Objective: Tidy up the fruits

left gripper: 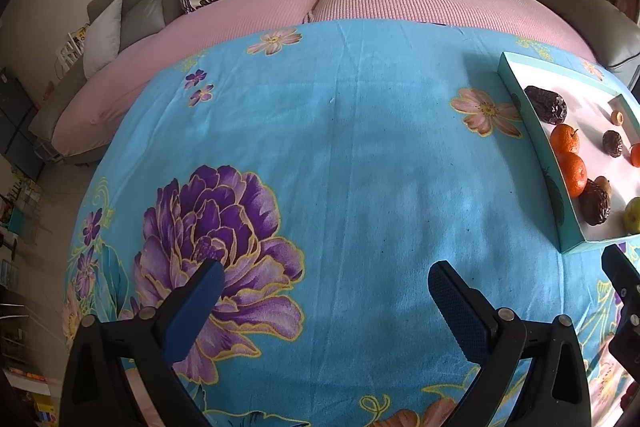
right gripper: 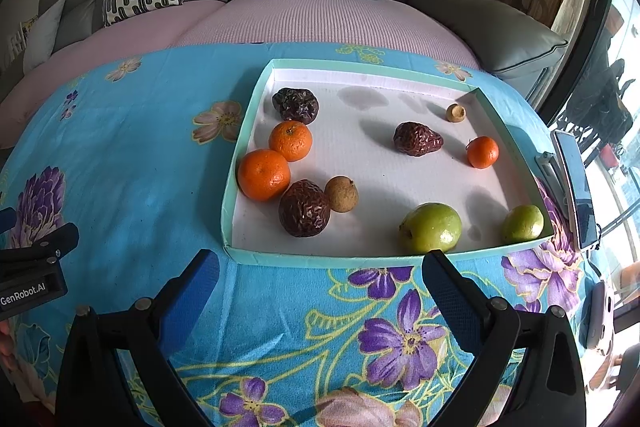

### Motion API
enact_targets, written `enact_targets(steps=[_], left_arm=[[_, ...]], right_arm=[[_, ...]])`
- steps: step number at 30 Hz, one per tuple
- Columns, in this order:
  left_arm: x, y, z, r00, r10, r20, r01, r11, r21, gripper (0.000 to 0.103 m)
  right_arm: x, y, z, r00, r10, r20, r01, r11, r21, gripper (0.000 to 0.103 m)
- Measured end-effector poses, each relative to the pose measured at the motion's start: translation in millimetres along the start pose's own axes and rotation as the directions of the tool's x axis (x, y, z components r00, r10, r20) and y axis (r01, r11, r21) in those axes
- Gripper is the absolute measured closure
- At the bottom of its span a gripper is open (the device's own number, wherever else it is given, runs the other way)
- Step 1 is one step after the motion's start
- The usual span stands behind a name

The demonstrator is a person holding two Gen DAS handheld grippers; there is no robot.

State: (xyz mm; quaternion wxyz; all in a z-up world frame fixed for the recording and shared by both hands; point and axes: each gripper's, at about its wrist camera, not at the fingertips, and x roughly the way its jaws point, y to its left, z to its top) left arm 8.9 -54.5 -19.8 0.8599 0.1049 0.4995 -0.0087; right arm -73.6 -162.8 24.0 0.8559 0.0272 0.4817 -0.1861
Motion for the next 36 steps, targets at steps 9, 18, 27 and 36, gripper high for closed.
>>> enact_targets(steps=[9,18,27,36], left_arm=[[0.8,0.6,-0.3,1.000,0.001,-0.004,-0.001,1.000,0.001,0.000],[0.9,0.6,-0.6,1.000,0.002,-0.004,-0.002,1.000,0.002,0.000],[1.0,0.6,-0.7,1.000,0.001,-0.004,-0.001,1.000,0.002,0.000],[1.2,0.5,-0.5,1.000,0.001,-0.005,-0.001,1.000,0.003,0.000]], right_arm=[[0.7,-0.1,-0.7,1.000,-0.001,-0.003,0.001,1.000,-0.002,0.002],[0.8,0.0,-0.9,1.000,-0.002,-0.004,0.002,1.000,-0.003,0.002],[1.4,0.8,-1.4,1.000,-0.003,-0.006,0.003,1.000,-0.004,0.002],[1.8,0.7,-2.6,1.000,-0.004,-0.009,0.004,1.000,-0.006,0.002]])
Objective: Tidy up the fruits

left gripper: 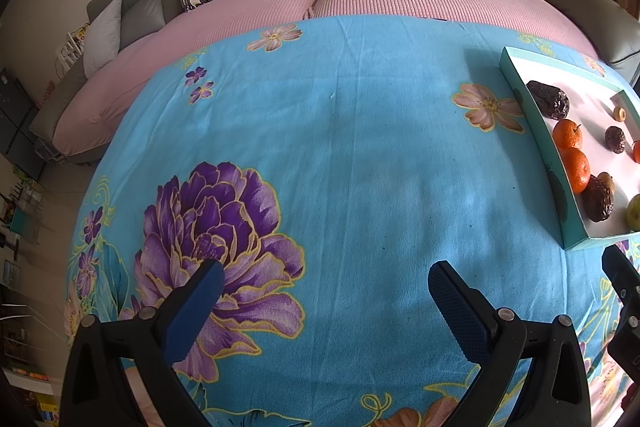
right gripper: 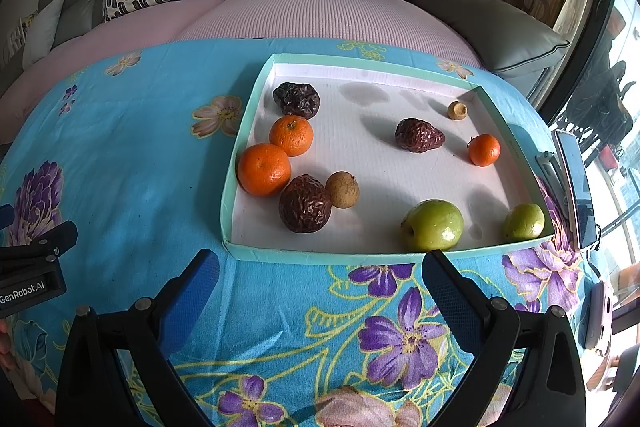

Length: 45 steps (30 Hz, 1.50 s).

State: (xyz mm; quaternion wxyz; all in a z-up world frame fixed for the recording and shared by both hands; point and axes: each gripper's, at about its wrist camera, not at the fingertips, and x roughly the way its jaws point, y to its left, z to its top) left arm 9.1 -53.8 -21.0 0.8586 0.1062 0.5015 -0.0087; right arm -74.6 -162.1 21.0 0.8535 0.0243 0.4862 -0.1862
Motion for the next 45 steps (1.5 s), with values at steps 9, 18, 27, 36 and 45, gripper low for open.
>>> enact_targets(steps=[9,18,27,36,45], left_arm=[[-0.3,0.2,-1.0,1.000,0.001,0.000,-0.001,1.000,0.000,0.000],[-0.7,0.0,-0.7,1.000,0.000,-0.001,0.000,1.000,0.007,0.000],[-1.5,-1.6,0.5,1.000,-0.012,-0.002,0.012,1.000,0.020,0.000],[-1.1,-1.0,0.9,1.000,-0.024,-0.010,0.024,1.000,0.019,0.000],[0.1,-1.9,0.3,1.000,-0.022,-0.015,0.022,1.000,0.021,0.000]], right_arm=[[0.8,1.0,0.9,1.000,-0.001,-0.002,0.001,1.000,-0.002,0.002],[1.0,1.2,0.8,1.000,-0.001,-0.003,0.001,1.000,-0.002,0.002],[0.7,1.0,0.3,1.000,-0.001,-0.003,0.001,1.000,-0.002,0.002],[0.7,0.6,-0.8,1.000,-0.002,-0.004,0.002,1.000,-0.003,0.002],[1.0,0.6,-1.2,1.000,-0.002,-0.005,0.002,1.000,-0.003,0.002]])
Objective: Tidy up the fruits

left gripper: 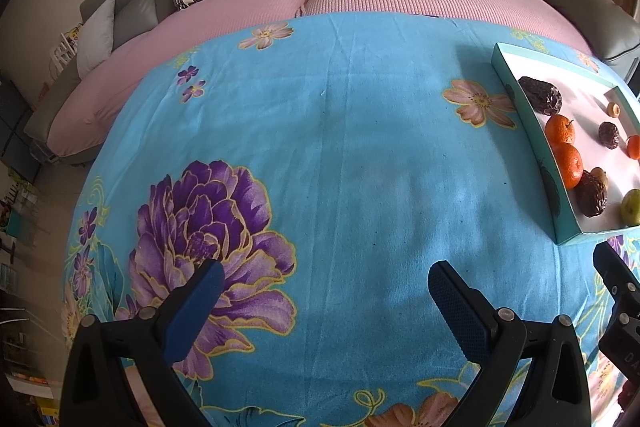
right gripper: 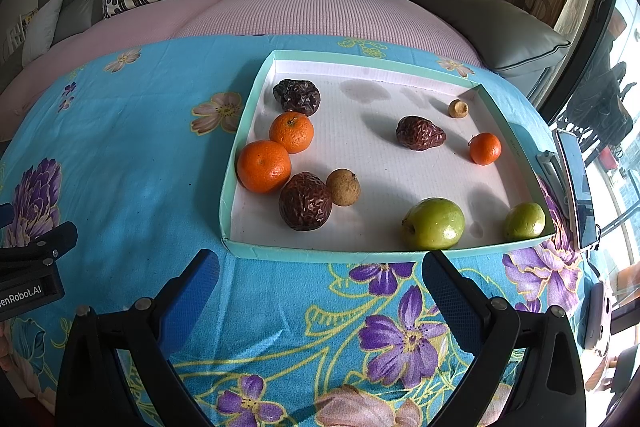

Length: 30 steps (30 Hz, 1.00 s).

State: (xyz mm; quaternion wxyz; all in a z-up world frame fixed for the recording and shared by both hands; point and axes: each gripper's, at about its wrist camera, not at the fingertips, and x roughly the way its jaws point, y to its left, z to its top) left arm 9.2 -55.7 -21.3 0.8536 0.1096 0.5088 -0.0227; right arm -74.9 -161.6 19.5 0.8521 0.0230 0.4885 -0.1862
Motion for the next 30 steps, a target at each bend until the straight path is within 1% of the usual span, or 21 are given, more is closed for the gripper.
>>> enact_targets(steps=[30], left_arm=[[-0.8,2.8,0.0,1.000,0.006,0.002,-0.006,1.000,-0.008,0.000]], right_arm=[[0.2,-0.2,-1.2,1.000,-0.002,-0.003,0.002,1.000,-0.003,0.002]])
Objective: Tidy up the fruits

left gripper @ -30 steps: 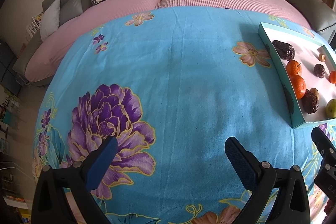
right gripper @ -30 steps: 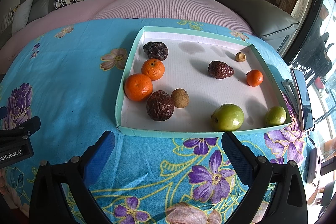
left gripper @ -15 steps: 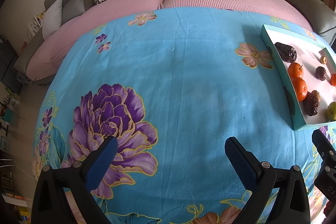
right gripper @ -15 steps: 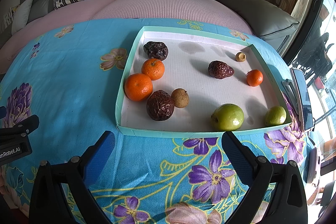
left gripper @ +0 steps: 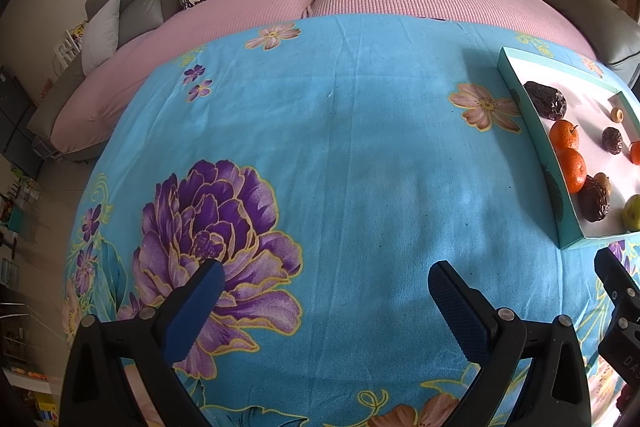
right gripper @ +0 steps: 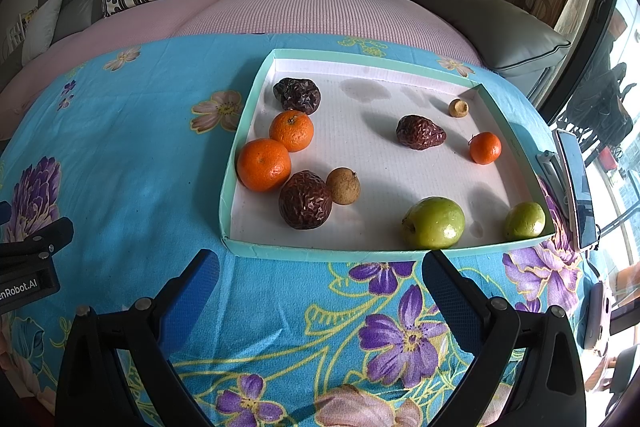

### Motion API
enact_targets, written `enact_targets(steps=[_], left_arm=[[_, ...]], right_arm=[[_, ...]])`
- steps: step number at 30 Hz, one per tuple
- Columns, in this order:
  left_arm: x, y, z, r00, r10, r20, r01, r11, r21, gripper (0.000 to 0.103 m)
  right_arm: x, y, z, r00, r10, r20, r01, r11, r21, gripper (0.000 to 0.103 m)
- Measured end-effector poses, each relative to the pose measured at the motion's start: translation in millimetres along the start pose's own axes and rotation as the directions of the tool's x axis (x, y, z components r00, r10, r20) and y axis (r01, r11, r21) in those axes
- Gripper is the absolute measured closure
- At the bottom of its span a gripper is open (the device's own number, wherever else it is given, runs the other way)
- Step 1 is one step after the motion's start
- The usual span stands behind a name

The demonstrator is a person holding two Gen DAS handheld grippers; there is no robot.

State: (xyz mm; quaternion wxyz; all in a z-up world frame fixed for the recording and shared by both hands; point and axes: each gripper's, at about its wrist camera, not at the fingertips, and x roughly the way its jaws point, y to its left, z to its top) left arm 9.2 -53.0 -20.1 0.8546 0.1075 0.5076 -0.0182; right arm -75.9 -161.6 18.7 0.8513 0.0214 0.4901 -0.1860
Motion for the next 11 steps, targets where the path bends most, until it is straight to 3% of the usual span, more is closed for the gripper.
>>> enact_targets(steps=[11], left_arm=[[0.4,1.6,0.3,1.000,0.002,-0.006,-0.002,1.000,-0.004,0.000]], right_arm=[[0.1,1.0,0.8,1.000,-0.001,-0.001,0.001,1.000,0.000,0.002]])
